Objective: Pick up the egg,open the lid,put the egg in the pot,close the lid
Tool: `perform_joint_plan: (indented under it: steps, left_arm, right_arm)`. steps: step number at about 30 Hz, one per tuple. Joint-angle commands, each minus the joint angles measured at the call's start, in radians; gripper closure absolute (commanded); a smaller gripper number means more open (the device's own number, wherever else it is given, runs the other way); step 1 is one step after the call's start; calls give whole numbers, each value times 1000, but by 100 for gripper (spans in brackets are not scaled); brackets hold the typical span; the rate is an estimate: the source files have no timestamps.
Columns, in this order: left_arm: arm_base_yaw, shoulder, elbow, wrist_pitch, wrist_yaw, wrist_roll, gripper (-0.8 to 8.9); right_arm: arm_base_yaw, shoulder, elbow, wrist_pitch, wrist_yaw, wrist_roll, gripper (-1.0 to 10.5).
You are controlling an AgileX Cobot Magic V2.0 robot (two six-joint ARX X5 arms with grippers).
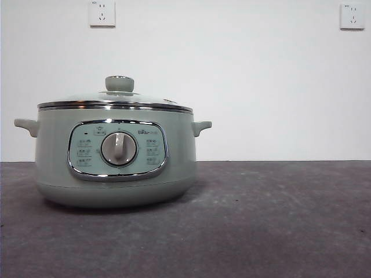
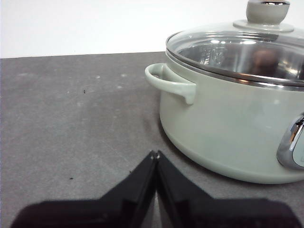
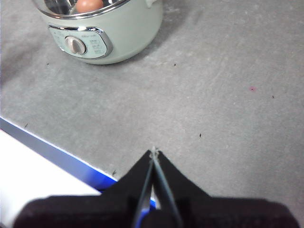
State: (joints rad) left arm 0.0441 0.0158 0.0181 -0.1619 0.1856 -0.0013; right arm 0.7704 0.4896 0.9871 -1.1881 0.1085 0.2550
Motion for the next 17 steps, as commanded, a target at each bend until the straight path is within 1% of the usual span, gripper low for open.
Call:
perform_joint_plan:
  steps: [1, 13, 15, 17]
  left_arm:
    - [4, 3, -10, 6, -3, -6, 817]
    - [4, 6, -10, 6, -3, -6, 817]
    - [4, 6, -10, 6, -3, -6, 817]
    - [4, 6, -10, 6, -3, -6, 817]
  right_arm:
    - [2, -3, -10, 6, 4, 11, 946]
    - [1, -3, -10, 6, 4, 11, 946]
    - [-24, -8, -10, 16, 40, -48, 946]
    - [-81, -19, -10, 48, 61, -55, 946]
